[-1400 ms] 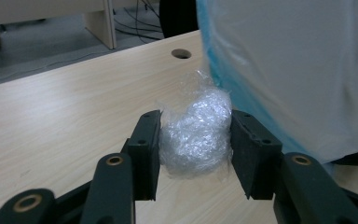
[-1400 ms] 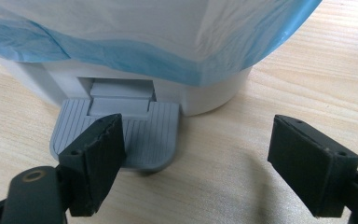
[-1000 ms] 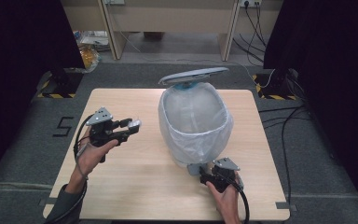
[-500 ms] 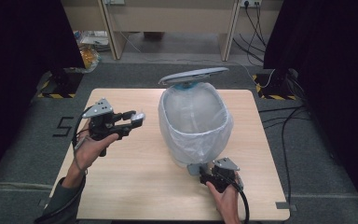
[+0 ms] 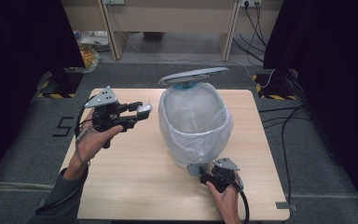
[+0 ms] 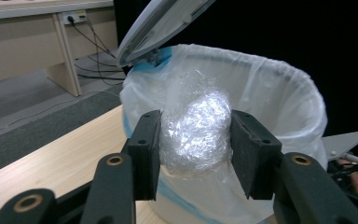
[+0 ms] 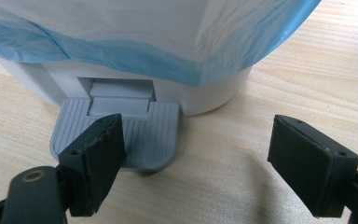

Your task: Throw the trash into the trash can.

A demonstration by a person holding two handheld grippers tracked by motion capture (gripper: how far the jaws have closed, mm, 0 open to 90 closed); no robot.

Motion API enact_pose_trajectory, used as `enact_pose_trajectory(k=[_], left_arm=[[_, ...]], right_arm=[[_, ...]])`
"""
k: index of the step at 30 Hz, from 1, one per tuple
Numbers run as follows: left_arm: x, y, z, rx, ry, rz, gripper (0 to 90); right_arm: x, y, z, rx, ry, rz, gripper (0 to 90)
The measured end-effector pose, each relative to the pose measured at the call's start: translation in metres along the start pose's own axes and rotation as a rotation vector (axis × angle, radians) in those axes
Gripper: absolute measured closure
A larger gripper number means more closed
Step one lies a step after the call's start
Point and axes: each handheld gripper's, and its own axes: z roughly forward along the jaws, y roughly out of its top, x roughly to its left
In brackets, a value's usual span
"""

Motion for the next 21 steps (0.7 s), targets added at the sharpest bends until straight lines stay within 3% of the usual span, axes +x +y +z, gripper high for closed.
enact_pose_trajectory(k=[7,21], left_arm=[[-0.009,0.009,0.009,0.014,-0.043,0.013,55.5],[-0.013,0.017,0.029,0.014,-0.069,-0.001,55.5]], right_arm=[[0.0,0.0,0.0,-0.001,-0.002,-0.002,18.8],[0.0,0.0,0.0,-0.001,-0.001,-0.003,18.8]])
